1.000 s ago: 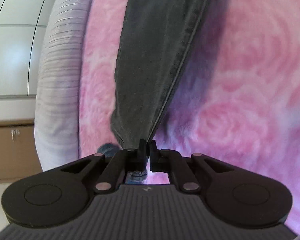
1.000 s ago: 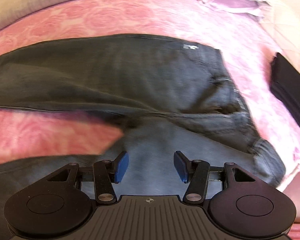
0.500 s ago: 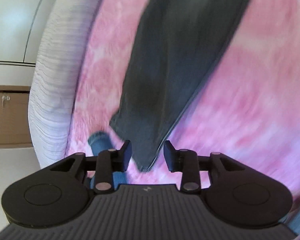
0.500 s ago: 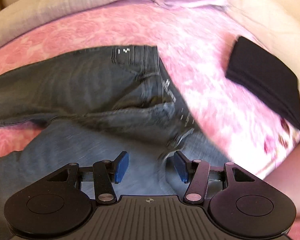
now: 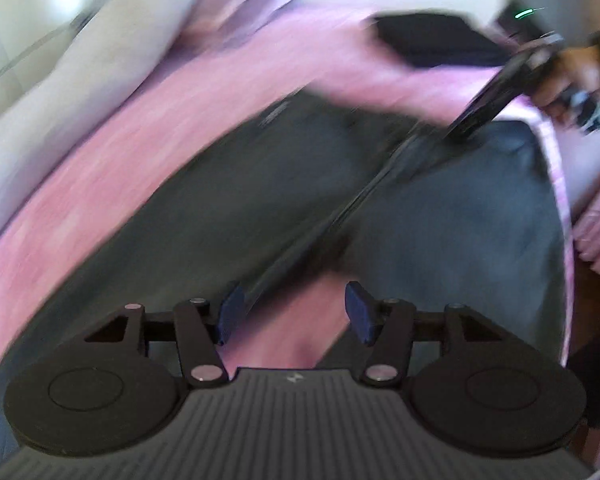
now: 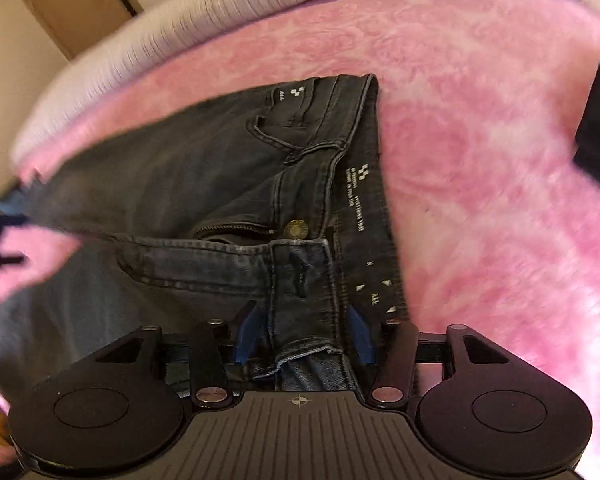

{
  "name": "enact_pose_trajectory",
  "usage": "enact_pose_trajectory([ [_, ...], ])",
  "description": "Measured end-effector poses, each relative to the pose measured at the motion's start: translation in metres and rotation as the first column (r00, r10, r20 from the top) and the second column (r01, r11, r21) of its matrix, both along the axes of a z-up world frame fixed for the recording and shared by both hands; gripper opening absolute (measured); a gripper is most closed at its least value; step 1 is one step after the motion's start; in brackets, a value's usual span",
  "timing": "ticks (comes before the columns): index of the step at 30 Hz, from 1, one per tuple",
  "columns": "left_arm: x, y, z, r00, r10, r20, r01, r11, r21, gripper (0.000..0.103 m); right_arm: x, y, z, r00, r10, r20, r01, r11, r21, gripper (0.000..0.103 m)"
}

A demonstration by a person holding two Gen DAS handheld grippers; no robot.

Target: Fold clothes

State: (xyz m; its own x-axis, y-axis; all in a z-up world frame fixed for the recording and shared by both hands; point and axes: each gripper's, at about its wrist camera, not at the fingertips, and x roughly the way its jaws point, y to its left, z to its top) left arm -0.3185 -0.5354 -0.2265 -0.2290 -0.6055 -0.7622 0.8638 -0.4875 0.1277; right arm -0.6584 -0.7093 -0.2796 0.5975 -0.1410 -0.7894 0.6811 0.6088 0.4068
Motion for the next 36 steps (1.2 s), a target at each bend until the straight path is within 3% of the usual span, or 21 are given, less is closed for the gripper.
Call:
enact_pose_trajectory([
  [4, -0.046, -0.047, -0.013, 0.98, -0.181, -0.078, 0.177, 0.983, -0.055, 0.053, -0.018, 0.008, -0.012, 0.992, -0.084, 0.093, 0.085, 0.996, -0.008, 0.018],
  [8, -0.075, -0.086, -0.044, 0.96, -0.276, -0.047, 0.275, 0.961, -0.019, 0.048, -0.021, 0.033, -0.006, 0.984, -0.125, 0.128, 0.145, 0.976, -0.16, 0.015],
  [11, -0.085, -0.091, -0.063, 0.941, -0.337, -0.038, 0.338, 0.941, 0.029, 0.036, -0.022, 0.051, 0.007, 0.976, -0.141, 0.165, 0.183, 0.943, -0.277, 0.014],
  [13, -0.079, -0.086, -0.061, 0.935, -0.347, -0.07, 0.349, 0.937, 0.023, 0.015, -0.017, 0.053, 0.015, 0.974, -0.136, 0.184, 0.192, 0.923, -0.334, 0.014],
  [16, -0.075, -0.082, -0.058, 0.958, -0.286, -0.036, 0.282, 0.956, -0.078, 0.002, -0.009, 0.055, 0.027, 0.97, -0.125, 0.209, 0.204, 0.886, -0.415, 0.013],
  [19, -0.076, -0.086, -0.067, 0.973, -0.22, 0.069, 0.227, 0.964, -0.14, 0.002, 0.012, 0.04, 0.018, 0.984, -0.126, 0.125, 0.17, 0.873, -0.456, 0.014],
  [23, -0.063, -0.083, -0.076, 0.987, -0.157, 0.034, 0.16, 0.98, -0.115, 0.006, 0.033, 0.027, -0.008, 0.99, -0.137, -0.017, 0.116, 0.894, -0.432, 0.014],
  [26, -0.048, -0.068, -0.068, 0.99, -0.139, 0.021, 0.14, 0.982, -0.127, 0.009, 0.022, 0.023, -0.008, 0.983, -0.181, 0.025, 0.178, 0.911, -0.372, 0.016],
  [28, -0.035, -0.056, -0.06, 0.992, -0.124, 0.015, 0.125, 0.982, -0.139, 0.021, 0.008, 0.023, -0.001, 0.97, -0.229, 0.08, 0.243, 0.908, -0.341, 0.022],
  [33, 0.003, -0.009, -0.038, 0.999, -0.034, 0.003, 0.034, 0.984, -0.173, 0.03, -0.045, 0.074, 0.032, 0.91, -0.372, 0.183, 0.414, 0.802, -0.431, 0.057],
  [36, 0.015, 0.029, -0.032, 1.0, -0.007, -0.006, 0.006, 0.984, -0.177, 0.033, -0.083, 0.114, 0.026, 0.847, -0.472, 0.245, 0.532, 0.754, -0.385, 0.061],
])
